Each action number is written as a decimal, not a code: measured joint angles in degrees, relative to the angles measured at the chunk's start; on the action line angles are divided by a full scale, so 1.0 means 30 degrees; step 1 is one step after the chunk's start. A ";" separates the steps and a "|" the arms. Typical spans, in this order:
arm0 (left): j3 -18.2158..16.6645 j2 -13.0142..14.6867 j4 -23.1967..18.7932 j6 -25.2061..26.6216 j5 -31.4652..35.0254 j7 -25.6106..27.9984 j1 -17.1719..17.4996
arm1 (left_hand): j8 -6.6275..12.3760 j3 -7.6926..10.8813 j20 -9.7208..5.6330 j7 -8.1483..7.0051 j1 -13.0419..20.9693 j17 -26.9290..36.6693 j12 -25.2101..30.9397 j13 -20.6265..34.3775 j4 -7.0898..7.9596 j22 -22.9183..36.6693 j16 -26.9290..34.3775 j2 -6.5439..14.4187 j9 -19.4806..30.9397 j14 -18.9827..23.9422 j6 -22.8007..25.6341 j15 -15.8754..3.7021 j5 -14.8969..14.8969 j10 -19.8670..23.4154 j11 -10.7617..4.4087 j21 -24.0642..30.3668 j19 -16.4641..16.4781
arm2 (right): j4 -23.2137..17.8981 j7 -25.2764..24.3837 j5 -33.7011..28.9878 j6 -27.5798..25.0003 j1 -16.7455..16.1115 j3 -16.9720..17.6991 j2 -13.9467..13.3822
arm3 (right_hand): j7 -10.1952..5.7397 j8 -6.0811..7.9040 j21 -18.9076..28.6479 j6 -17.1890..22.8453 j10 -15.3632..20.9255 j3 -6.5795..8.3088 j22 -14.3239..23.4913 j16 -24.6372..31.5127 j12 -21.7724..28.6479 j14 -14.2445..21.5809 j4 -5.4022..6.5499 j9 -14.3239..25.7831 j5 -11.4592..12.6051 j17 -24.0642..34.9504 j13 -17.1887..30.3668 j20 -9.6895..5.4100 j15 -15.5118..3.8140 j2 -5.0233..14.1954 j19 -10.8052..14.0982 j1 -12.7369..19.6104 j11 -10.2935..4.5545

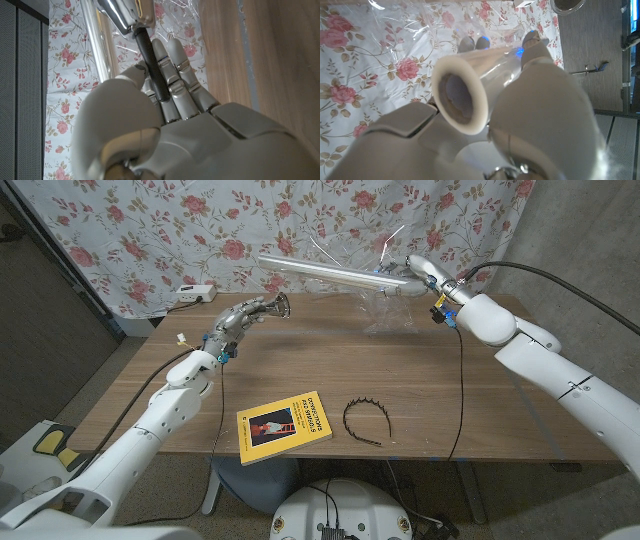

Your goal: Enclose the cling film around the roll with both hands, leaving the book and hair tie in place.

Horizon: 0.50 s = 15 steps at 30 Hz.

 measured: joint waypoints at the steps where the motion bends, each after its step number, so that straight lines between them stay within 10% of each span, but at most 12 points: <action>1: 0.0078 -0.0019 0.0000 0.0030 0.0082 0.0037 -0.0035 | 0.0000 0.0000 0.0000 0.0000 0.0000 0.0000 0.0000 -0.0001 0.0000 0.0000 0.0000 0.0000 0.0001 0.0000 0.0000 0.0000 0.0000 0.0000 0.0000 0.0000 0.0000 | 0.0065 0.0027 0.0007 0.0090 0.0049 -0.0024 0.0037 | 0.0000 0.0000 0.0062 0.0000 -0.0001 0.0000 -0.0010 -0.0001 0.0000 0.0002 0.0000 0.0000 0.0000 0.0000 0.0000 -0.0006 -0.0002 0.0001 -0.0005 -0.0001 0.0000; 15: 0.1211 -0.0454 0.0313 0.0615 0.0823 0.0080 -0.0847 | 0.0001 0.0000 0.0003 -0.0001 0.0000 -0.0004 0.0000 -0.0002 0.0000 0.0001 0.0000 0.0001 0.0001 0.0000 0.0000 0.0000 -0.0018 -0.0001 0.0000 0.0000 0.0001 | 0.0884 0.0424 0.0043 0.0959 0.0780 -0.0377 0.0518 | 0.0000 0.0000 0.0344 -0.0001 -0.0101 0.0009 -0.0424 -0.0078 -0.0001 0.0026 0.0005 0.0057 -0.0001 -0.0077 -0.0058 -0.0049 -0.0026 0.0100 -0.0229 -0.0100 -0.0036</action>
